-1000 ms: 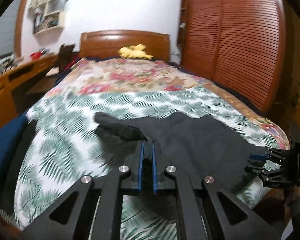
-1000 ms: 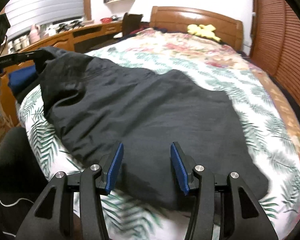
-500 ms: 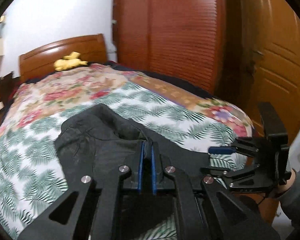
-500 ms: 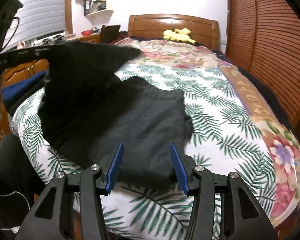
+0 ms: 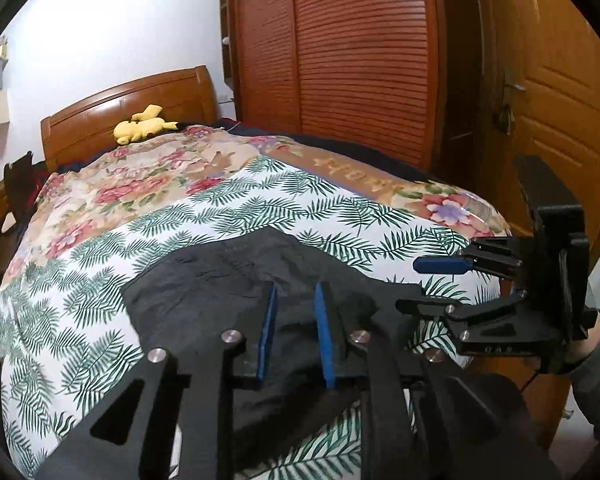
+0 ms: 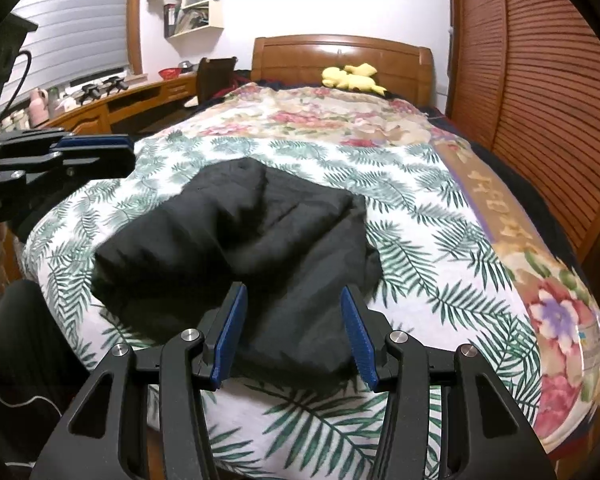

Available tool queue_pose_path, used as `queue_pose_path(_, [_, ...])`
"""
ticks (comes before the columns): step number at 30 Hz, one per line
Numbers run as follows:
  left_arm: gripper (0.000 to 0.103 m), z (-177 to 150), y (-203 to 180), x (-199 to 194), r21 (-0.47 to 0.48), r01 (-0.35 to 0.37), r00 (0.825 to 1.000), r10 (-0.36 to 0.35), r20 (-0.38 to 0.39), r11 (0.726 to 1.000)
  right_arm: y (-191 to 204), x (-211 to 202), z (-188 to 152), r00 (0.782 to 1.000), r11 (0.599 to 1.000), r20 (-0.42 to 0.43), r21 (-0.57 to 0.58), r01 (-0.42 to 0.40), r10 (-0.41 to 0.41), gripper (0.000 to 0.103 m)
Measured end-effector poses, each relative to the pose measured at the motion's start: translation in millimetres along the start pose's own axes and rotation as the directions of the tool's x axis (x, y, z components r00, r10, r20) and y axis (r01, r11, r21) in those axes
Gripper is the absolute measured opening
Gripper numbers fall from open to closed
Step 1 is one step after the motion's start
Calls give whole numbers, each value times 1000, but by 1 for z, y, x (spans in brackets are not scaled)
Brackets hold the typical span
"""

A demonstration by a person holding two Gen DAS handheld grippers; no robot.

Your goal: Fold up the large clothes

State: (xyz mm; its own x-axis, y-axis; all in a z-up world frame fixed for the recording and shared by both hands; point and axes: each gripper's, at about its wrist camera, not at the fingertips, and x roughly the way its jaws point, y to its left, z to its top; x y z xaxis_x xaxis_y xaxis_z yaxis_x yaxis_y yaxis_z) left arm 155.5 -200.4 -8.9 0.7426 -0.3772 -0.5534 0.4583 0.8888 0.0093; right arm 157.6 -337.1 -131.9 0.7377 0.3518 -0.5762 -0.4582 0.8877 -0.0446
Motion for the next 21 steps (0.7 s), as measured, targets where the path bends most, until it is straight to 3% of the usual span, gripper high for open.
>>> queue_pose_path(12, [23,-44,72,-34,-96,-83,996,84,2,992,47,21,38,998,998,26,-32,-59,60,50])
queue_pose_path(21, [23,-79,115,-47,-164,-111,994,111,-12,980,74,59,54,998,997,-22,-54,-57,56,50])
